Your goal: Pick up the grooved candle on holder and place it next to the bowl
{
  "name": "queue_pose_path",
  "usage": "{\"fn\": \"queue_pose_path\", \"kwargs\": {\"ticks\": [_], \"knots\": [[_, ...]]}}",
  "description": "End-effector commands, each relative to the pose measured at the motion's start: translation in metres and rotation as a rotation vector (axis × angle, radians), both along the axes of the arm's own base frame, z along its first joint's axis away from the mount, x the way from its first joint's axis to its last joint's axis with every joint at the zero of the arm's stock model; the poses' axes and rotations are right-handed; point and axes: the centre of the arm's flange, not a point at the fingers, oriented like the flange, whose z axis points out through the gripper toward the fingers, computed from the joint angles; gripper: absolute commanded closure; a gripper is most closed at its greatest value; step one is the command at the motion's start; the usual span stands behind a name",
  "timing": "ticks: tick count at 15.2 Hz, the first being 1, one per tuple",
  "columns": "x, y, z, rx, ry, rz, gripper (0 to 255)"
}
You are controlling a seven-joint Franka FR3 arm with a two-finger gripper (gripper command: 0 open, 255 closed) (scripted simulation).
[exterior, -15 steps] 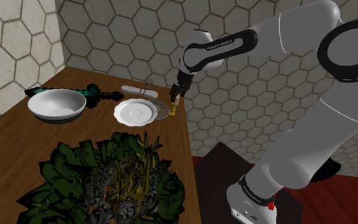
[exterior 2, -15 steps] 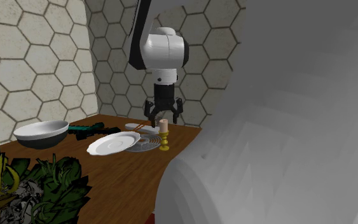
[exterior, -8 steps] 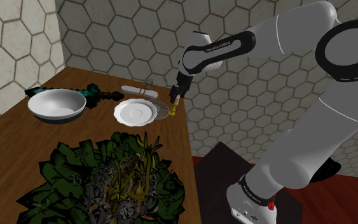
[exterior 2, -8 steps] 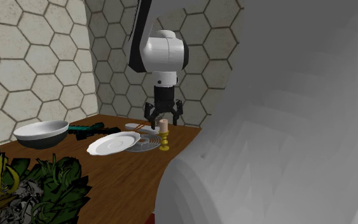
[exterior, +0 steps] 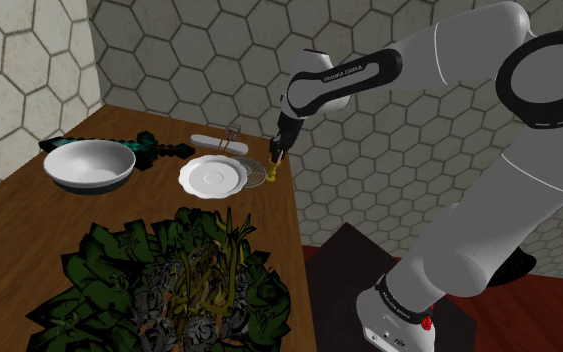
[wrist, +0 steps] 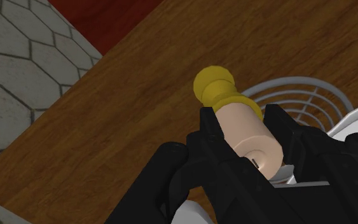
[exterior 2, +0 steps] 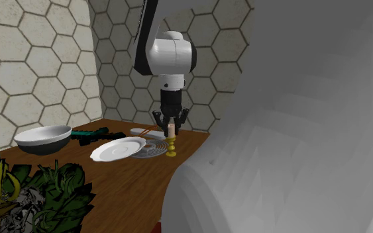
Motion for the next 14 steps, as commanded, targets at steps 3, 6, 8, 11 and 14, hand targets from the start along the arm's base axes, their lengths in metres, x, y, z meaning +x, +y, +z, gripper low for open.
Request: {"fn": "queue_pose_path", "kwargs": {"ticks": [3,6,8,11,14], "knots": [[0.000,0.000,0.000,0.000,0.000,0.000,255],[0.000,0.000,0.016,0.000,0.000,0.000,255],[0.000,0.000,0.026,0.000,0.000,0.000,255],[0.000,0.000,0.042,0.000,0.000,0.000,255],[0.000,0.000,0.058,0.000,0.000,0.000,255]]}}
